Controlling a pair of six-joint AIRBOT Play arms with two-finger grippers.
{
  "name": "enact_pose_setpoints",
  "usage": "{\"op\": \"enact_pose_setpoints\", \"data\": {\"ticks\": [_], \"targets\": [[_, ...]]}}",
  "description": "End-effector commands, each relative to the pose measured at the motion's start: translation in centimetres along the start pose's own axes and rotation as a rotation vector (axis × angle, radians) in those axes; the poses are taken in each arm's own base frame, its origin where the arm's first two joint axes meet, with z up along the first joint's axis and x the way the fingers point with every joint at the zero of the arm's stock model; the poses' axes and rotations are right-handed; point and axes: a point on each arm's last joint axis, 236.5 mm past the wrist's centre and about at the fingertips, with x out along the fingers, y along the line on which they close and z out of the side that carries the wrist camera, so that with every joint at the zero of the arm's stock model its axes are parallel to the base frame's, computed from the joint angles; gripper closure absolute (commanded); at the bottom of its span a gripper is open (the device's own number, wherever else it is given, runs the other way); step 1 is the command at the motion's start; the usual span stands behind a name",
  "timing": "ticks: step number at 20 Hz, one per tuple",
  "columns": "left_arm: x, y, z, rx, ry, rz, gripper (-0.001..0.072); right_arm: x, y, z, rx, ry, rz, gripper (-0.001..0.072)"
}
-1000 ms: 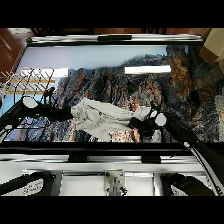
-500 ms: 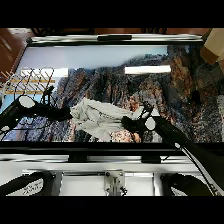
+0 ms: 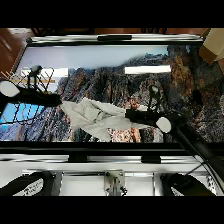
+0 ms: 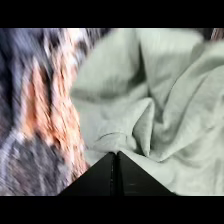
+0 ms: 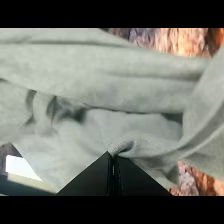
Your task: Fold the shirts.
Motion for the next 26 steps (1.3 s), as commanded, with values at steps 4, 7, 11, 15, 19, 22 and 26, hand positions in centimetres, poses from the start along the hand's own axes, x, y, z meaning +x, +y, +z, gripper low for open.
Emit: {"op": "enact_pose_setpoints", "data": {"ticks": [4,7,11,15,19,22,26], "targets": [[-29.7,-8.5,12.7,0.232,-0.757,0.067,0.0678,-23.0,8.3,15.4,-0.343,-0.612,0.035,0.0640],[-46.4,-13.7,10.2,0.316,-1.155,0.067,0.0678,-37.3,11.7,17.6,-0.362,-0.907,0.140,0.0640],[-56.2,-13.9,4.8,0.231,-1.413,0.114,0.0678,-48.4,12.0,15.8,-0.347,-1.111,0.229,0.0640],[-57.8,-14.7,3.6,0.214,-1.467,0.066,0.0677,-48.6,11.7,14.4,-0.276,-1.062,0.283,0.0640],[-52.3,-11.7,7.4,0.210,-1.324,0.173,0.0677,-42.3,9.1,15.0,-0.236,-0.875,0.117,0.0640],[-41.4,-7.1,10.9,0.164,-1.012,0.250,0.0676,-34.6,3.3,15.1,-0.148,-0.638,-0.185,0.0639],[-25.4,-1.2,13.9,0.138,-0.627,0.304,0.0676,-23.8,-3.4,14.9,-0.056,-0.424,-0.501,0.0639]]}}
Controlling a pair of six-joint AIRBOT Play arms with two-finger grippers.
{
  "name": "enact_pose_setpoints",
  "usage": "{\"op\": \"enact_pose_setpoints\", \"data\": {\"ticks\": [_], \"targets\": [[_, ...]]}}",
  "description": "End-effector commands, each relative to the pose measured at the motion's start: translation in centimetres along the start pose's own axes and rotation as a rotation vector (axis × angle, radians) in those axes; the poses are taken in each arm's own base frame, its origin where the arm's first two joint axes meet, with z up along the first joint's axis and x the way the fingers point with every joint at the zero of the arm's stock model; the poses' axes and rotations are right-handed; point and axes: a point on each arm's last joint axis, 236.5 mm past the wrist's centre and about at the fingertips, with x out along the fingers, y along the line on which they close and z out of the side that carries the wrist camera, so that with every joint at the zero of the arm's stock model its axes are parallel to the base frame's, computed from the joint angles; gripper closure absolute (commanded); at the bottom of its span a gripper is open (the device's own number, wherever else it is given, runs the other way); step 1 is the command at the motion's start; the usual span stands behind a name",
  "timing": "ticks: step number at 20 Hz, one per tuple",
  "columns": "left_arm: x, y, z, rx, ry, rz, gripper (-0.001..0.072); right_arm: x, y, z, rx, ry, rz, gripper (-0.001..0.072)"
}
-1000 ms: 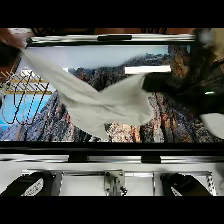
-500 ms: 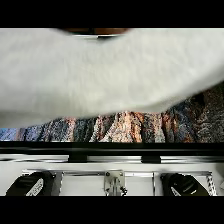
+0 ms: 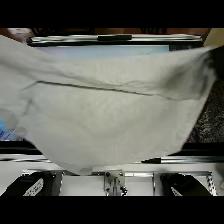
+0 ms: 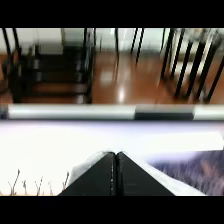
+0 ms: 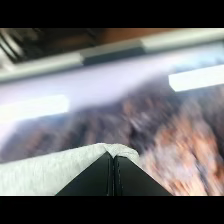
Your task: Fold the shirts.
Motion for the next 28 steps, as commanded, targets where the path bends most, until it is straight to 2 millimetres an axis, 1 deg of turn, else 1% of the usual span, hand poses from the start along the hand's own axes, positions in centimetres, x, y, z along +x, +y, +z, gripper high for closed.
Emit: {"op": "enact_pose_setpoints", "data": {"ticks": [1,2,3,5,7,9,11,12,14,15,16,17,18,19,20,21,22,23,24,25,26,27,28], "targets": [[10.2,0.8,-10.1,0.021,0.310,0.008,0.0677,8.1,-4.1,-5.5,-0.030,0.150,-0.295,0.0639],[12.8,0.8,-12.3,0.023,0.368,0.000,0.0677,10.8,-4.7,-6.4,-0.011,0.152,-0.329,0.0639],[15.5,0.8,-14.5,0.033,0.418,-0.008,0.0676,13.7,-5.4,-7.3,0.043,0.155,-0.353,0.0639],[19.8,0.0,-18.7,0.001,0.500,-0.041,0.0676,19.2,-6.7,-8.8,0.131,0.184,-0.366,0.0639],[23.2,-2.0,-22.6,-0.075,0.570,-0.114,0.0675,23.9,-7.3,-10.9,0.215,0.237,-0.325,0.0639],[25.8,-4.1,-26.6,-0.116,0.637,-0.174,0.0675,27.7,-7.6,-13.3,0.310,0.293,-0.287,0.0639],[27.5,-5.2,-30.5,-0.127,0.713,-0.191,0.0674,30.5,-7.6,-16.2,0.348,0.357,-0.277,0.0638],[28.0,-5.7,-32.4,-0.126,0.752,-0.198,0.0674,31.4,-7.8,-17.6,0.345,0.388,-0.283,0.0639],[28.4,-6.7,-35.6,-0.155,0.834,-0.200,0.0673,32.7,-7.8,-20.1,0.351,0.449,-0.289,0.0637],[28.3,-7.3,-37.2,-0.175,0.885,-0.201,0.0666,33.2,-7.3,-20.8,0.382,0.466,-0.273,0.0594],[27.7,-7.5,-38.4,-0.176,0.934,-0.214,0.0576,33.6,-6.5,-20.7,0.407,0.458,-0.241,0.0423],[27.0,-7.3,-38.8,-0.167,0.973,-0.216,0.0361,33.7,-5.9,-19.6,0.397,0.427,-0.209,0.0197],[26.3,-6.4,-38.6,-0.167,1.004,-0.213,0.0196,33.4,-5.8,-18.2,0.349,0.404,-0.190,0.0184],[25.6,-5.2,-38.1,-0.177,1.033,-0.204,0.0177,32.5,-6.0,-16.3,0.289,0.386,-0.177,0.0184],[24.6,-3.3,-37.4,-0.194,1.063,-0.186,0.0177,31.2,-6.9,-14.7,0.229,0.388,-0.187,0.0184],[23.5,-1.4,-36.9,-0.217,1.097,-0.165,0.0181,29.7,-8.3,-13.7,0.165,0.416,-0.210,0.0184],[21.8,0.7,-37.0,-0.250,1.151,-0.143,0.0190,27.9,-10.2,-13.5,0.093,0.468,-0.236,0.0185],[19.8,2.4,-37.6,-0.281,1.224,-0.126,0.0191,25.7,-12.4,-14.0,0.029,0.545,-0.268,0.0189],[17.4,3.8,-38.5,-0.301,1.315,-0.127,0.0195,23.4,-14.5,-15.1,-0.019,0.643,-0.298,0.0271],[15.2,4.7,-39.5,-0.324,1.394,-0.134,0.0195,21.5,-16.0,-16.5,-0.051,0.737,-0.309,0.0336],[13.3,5.0,-40.7,-0.377,1.450,-0.138,0.0195,19.9,-17.0,-18.2,-0.076,0.830,-0.299,0.0336],[11.7,4.7,-42.1,-0.435,1.483,-0.150,0.0195,18.4,-17.6,-20.3,-0.069,0.922,-0.273,0.0334],[10.6,4.1,-43.7,-0.480,1.495,-0.155,0.0195,17.3,-17.8,-22.4,-0.029,0.989,-0.237,0.0320]]}}
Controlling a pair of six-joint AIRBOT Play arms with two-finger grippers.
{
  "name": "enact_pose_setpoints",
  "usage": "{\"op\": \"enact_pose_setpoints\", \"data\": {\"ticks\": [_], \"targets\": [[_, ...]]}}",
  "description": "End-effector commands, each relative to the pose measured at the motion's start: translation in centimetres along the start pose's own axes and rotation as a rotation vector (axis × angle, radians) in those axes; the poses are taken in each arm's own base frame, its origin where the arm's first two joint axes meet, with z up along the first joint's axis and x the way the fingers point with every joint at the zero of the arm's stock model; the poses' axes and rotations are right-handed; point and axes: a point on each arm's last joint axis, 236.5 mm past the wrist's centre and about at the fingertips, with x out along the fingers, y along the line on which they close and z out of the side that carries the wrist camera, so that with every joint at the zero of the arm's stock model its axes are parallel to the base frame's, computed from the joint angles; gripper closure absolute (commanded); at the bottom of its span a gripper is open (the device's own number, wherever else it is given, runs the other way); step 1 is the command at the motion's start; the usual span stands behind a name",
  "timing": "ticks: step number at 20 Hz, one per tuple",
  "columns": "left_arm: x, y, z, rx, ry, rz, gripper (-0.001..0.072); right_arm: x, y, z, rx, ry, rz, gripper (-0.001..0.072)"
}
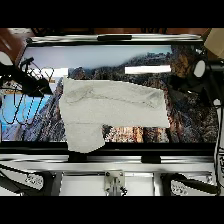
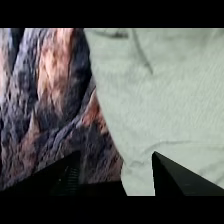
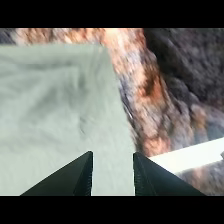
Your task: Fold the shirts.
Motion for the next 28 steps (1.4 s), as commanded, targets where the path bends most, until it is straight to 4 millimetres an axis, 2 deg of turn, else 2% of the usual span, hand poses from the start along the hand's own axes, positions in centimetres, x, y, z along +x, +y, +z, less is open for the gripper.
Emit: {"op": "enact_pose_setpoints", "data": {"ticks": [1,2,5,7,10,12,16,17,18,19,24,28], "targets": [[3.0,1.4,-6.8,-0.090,0.151,-0.098,0.0195,0.6,-2.4,-8.5,-0.073,0.302,0.088,0.0216],[4.8,0.7,-8.1,-0.087,0.153,-0.134,0.0194,1.4,-2.1,-10.1,-0.032,0.343,0.138,0.0157],[8.9,-1.9,-10.9,-0.109,0.155,-0.271,0.0193,3.2,-1.8,-13.2,0.022,0.423,0.226,0.0157],[10.7,-3.3,-11.8,-0.127,0.155,-0.342,0.0195,3.9,-2.3,-13.6,0.013,0.424,0.219,0.0156],[12.8,-3.3,-11.8,-0.134,0.125,-0.311,0.0195,4.5,-2.3,-12.6,0.009,0.373,0.217,0.0156],[13.2,-3.5,-11.3,-0.123,0.103,-0.298,0.0198,4.7,-2.1,-11.9,0.015,0.344,0.222,0.0156],[13.7,-4.5,-11.4,-0.088,0.105,-0.288,0.0304,5.3,-2.9,-11.5,0.005,0.324,0.190,0.0156],[13.9,-4.8,-11.3,-0.079,0.098,-0.283,0.0428,5.9,-3.1,-11.7,0.016,0.338,0.190,0.0157],[14.0,-5.0,-11.2,-0.073,0.097,-0.281,0.0583,6.6,-2.6,-12.2,0.044,0.368,0.220,0.0156],[14.0,-5.1,-11.3,-0.068,0.097,-0.281,0.0674,7.4,-2.0,-12.6,0.068,0.398,0.257,0.0157],[13.9,-5.2,-11.6,-0.047,0.110,-0.287,0.0673,10.5,-1.3,-14.1,0.125,0.499,0.288,0.0156],[13.4,-5.6,-11.3,-0.042,0.092,-0.300,0.0673,11.9,-0.8,-14.6,0.165,0.533,0.297,0.0156]]}}
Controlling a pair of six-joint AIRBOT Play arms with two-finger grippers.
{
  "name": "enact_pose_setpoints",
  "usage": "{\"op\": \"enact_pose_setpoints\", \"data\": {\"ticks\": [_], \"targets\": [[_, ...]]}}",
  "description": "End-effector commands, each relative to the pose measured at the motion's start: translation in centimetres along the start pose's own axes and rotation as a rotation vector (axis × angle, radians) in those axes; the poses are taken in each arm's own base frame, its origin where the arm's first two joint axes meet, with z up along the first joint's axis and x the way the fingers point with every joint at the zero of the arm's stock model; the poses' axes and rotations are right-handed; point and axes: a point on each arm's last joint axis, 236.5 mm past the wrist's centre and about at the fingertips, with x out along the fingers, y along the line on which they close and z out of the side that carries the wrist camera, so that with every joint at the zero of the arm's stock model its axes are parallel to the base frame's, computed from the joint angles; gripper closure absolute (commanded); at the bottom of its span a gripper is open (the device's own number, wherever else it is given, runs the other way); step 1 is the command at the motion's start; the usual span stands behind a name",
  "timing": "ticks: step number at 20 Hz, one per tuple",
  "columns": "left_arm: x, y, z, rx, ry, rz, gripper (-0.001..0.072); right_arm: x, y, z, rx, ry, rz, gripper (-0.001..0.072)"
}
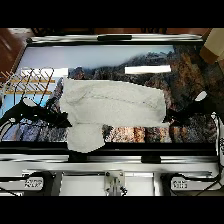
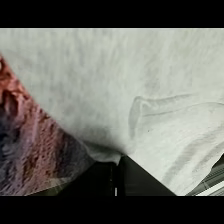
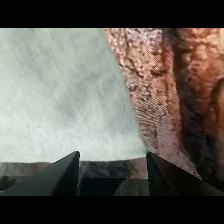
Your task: Fold the shirts.
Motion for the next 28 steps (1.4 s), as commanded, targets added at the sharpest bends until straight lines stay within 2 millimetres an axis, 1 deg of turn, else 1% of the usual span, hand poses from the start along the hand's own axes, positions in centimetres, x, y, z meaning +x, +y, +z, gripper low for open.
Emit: {"op": "enact_pose_setpoints", "data": {"ticks": [1,3,5,7,8,9,10,11,12,13,14,15,16,17,18,19,20,21,22,23,24,25,26,27,28], "targets": [[-0.4,-0.7,0.3,0.030,-0.020,-0.017,0.0674,1.2,0.4,0.6,0.050,0.006,0.035,0.0156],[-0.5,-0.9,0.5,0.038,-0.028,-0.023,0.0673,1.2,1.2,1.0,0.077,-0.007,0.067,0.0158],[-0.6,-0.9,0.5,0.040,-0.029,-0.022,0.0673,1.3,1.5,0.8,0.095,0.000,0.071,0.0159],[-0.6,-0.9,0.5,0.041,-0.029,-0.022,0.0673,2.0,2.5,0.4,0.065,0.021,0.058,0.0159],[-0.6,-1.0,0.5,0.041,-0.028,-0.023,0.0673,2.7,3.2,0.0,0.039,0.038,0.046,0.0159],[-0.6,-1.0,0.4,0.041,-0.023,-0.024,0.0673,3.4,3.4,-0.4,0.005,0.057,0.020,0.0218],[-0.7,-1.1,0.3,0.051,-0.019,-0.027,0.0673,3.6,3.1,-0.6,-0.024,0.062,-0.025,0.0537],[-1.1,-1.5,0.3,0.094,-0.018,-0.030,0.0674,3.5,2.8,-0.7,-0.033,0.061,-0.063,0.0637],[-2.0,-2.2,0.7,0.144,-0.037,-0.030,0.0675,3.2,2.9,-0.9,-0.062,0.058,-0.081,0.0639],[-3.4,-2.9,1.6,0.176,-0.080,-0.021,0.0675,2.4,3.2,-0.8,-0.090,0.039,-0.092,0.0640],[-5.2,-3.8,2.7,0.221,-0.137,-0.004,0.0676,1.2,3.8,-0.5,-0.115,0.006,-0.090,0.0640],[-7.8,-5.2,3.9,0.279,-0.210,0.018,0.0676,-0.8,4.7,0.2,-0.154,-0.054,-0.083,0.0640],[-11.1,-7.0,5.1,0.341,-0.300,0.042,0.0676,-3.3,5.8,0.9,-0.197,-0.126,-0.072,0.0640],[-14.7,-9.2,5.9,0.386,-0.399,0.061,0.0676,-6.6,7.1,1.7,-0.247,-0.225,-0.063,0.0641],[-19.3,-12.3,6.4,0.455,-0.527,0.070,0.0676,-10.8,8.6,2.3,-0.303,-0.344,-0.056,0.0641],[-24.3,-15.6,6.2,0.519,-0.666,0.074,0.0676,-15.2,10.2,2.6,-0.348,-0.470,-0.048,0.0641],[-30.1,-19.4,5.1,0.587,-0.829,0.072,0.0676,-20.7,12.0,2.4,-0.407,-0.629,-0.038,0.0641],[-35.4,-22.9,3.0,0.657,-0.983,0.069,0.0676,-26.1,13.7,1.7,-0.444,-0.794,-0.023,0.0641],[-41.0,-26.6,-0.2,0.730,-1.154,0.060,0.0676,-32.1,15.4,-0.1,-0.476,-0.973,-0.003,0.0642],[-45.7,-29.5,-3.8,0.787,-1.307,0.044,0.0676,-37.3,16.6,-2.5,-0.502,-1.133,0.018,0.0642],[-50.0,-32.0,-8.1,0.824,-1.461,0.015,0.0676,-42.3,17.6,-5.6,-0.527,-1.287,0.041,0.0642],[-53.3,-33.6,-12.2,0.824,-1.586,-0.032,0.0676,-45.9,18.2,-8.9,-0.542,-1.408,0.064,0.0642],[-55.4,-34.4,-15.7,0.820,-1.669,-0.065,0.0676,-49.0,18.5,-12.5,-0.561,-1.514,0.083,0.0641],[-56.5,-34.8,-18.4,0.827,-1.721,-0.068,0.0676,-51.1,18.6,-15.6,-0.576,-1.591,0.100,0.0641],[-57.0,-34.7,-20.8,0.834,-1.756,-0.060,0.0676,-52.6,18.5,-18.7,-0.580,-1.655,0.121,0.0641]]}}
